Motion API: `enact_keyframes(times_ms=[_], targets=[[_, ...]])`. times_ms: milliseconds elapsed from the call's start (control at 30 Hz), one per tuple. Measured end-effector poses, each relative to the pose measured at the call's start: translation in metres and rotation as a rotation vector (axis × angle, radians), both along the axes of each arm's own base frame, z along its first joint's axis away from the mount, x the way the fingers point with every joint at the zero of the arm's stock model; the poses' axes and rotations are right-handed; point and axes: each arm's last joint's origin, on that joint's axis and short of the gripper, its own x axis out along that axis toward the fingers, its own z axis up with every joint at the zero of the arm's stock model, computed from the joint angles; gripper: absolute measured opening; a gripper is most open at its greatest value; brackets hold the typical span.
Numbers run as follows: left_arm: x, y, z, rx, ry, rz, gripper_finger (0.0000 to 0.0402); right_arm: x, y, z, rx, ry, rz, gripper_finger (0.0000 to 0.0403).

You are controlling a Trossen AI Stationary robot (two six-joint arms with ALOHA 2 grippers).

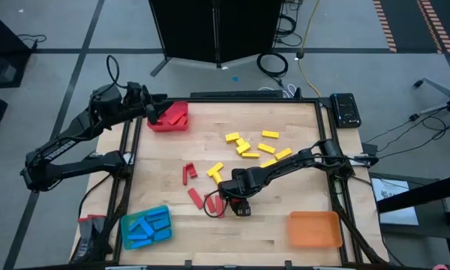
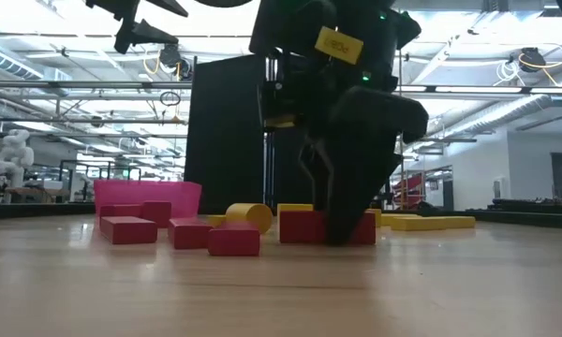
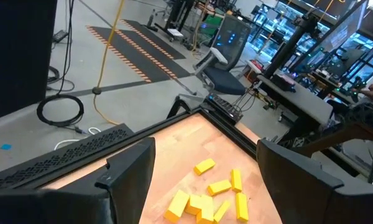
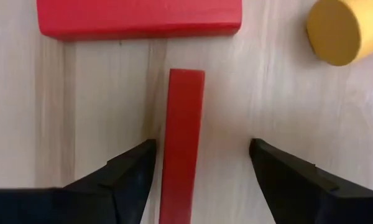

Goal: Sort blocks
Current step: Put the red block into the red bin

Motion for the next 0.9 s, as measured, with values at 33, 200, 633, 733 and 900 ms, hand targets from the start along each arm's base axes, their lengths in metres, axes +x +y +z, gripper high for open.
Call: enact_keyframes(times_ms=[33, 200, 633, 733, 900], targets=[[0.0, 0.0, 0.0, 0.0, 0.0, 0.0, 0.0286, 0.0, 0.0, 0.001, 0.0, -0.003, 0.005, 0.0257], [0.0, 0.0, -0.001, -0.007, 0.01, 0.0, 0.0286, -0.005, 0.001, 0.001, 0.008, 0.037, 0.013, 0.0189], [0.0, 0.0, -0.001, -0.007, 0.01, 0.001, 0.0286, -0.009, 0.003, -0.001, 0.004, 0.069, 0.037, 0.0037], [0.0, 0.0, -0.001, -0.007, 0.01, 0.001, 0.0286, -0.006, 0.003, 0.002, 0.002, 0.057, 0.034, 0.0037], [0.0, 0.0, -0.001, 0.016, 0.02, -0.004, 0.0286, 0.003, -0.008, 0.024, -0.061, -0.01, -0.015, 0.0037]])
